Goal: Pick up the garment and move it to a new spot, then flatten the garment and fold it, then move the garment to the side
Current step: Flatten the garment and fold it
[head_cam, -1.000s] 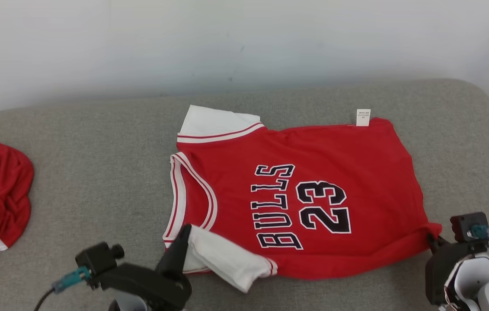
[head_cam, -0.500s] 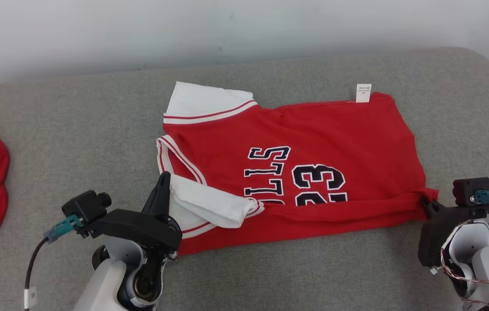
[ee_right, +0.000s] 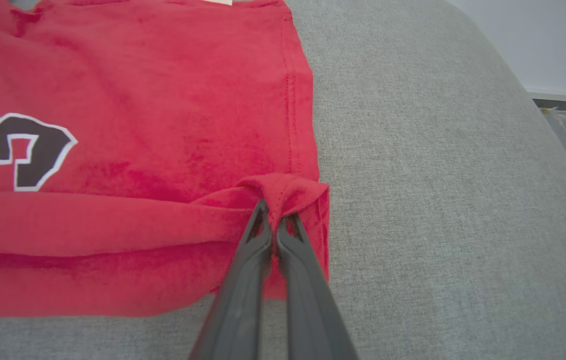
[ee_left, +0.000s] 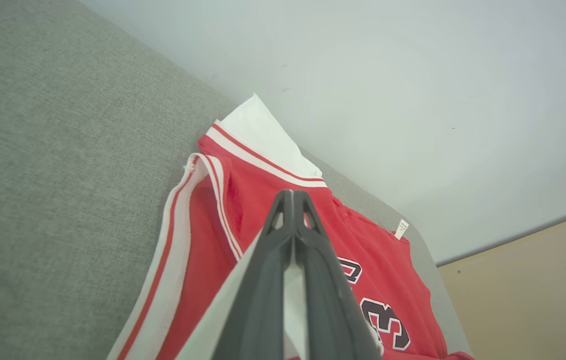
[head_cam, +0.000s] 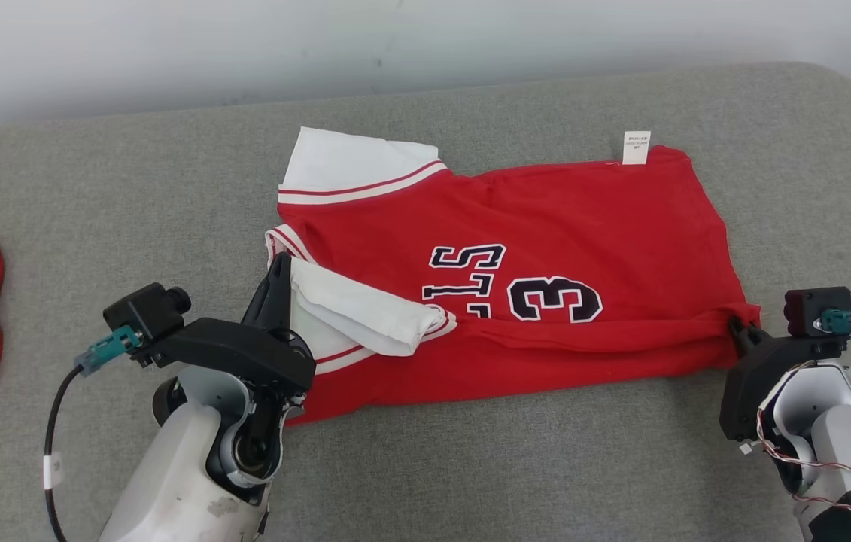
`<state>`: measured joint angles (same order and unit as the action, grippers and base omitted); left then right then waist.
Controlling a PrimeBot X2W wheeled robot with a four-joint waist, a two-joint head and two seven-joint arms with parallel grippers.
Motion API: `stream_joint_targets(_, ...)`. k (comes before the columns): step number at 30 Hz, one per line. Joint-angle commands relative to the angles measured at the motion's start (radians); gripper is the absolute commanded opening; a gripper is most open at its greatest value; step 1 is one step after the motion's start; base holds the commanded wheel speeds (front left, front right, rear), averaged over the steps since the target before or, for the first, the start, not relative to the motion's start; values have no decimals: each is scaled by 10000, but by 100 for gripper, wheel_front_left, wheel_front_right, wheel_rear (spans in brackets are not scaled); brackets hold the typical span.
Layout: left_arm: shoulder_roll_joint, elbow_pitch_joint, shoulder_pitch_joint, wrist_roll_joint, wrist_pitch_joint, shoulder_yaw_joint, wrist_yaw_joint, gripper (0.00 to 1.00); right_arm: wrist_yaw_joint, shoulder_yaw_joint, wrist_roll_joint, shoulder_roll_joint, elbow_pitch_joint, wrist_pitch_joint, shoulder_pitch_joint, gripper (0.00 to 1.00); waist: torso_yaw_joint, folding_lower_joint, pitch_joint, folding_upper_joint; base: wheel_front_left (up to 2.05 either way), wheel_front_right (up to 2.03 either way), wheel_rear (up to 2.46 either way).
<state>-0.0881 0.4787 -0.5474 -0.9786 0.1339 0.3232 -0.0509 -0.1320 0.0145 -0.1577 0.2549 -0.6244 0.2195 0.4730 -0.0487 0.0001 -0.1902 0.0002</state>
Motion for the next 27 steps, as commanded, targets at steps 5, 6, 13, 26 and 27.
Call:
stream_joint_targets(5,-64,460,-436,356,282,128,81,63,27,-44,72,-243,-211,-381,269,100,-47,-1,-40,-2,0,0,0)
stream_joint_targets(6,-58,516,-468,403,397,150,128,100,27,-66,15,-280,-227,-501,285,100,-43,-1,-32,-2,0,0,0)
stream_joint_targets(13,-166,752,-375,1032,1116,180,389,100,27,-200,-349,-412,-267,-1121,189,100,6,-1,209,-2,0,0,0)
stream_joint_targets(26,-906,211,1725,3426,1258,1342,-219,100,27,-969,-426,-88,157,-363,-964,100,197,-1,552,-2,0,0,0)
stream_joint_targets(27,-972,238,1837,3610,1197,1511,-316,100,27,-1037,-409,-95,183,-210,-1024,100,210,-1,548,-2,0,0,0)
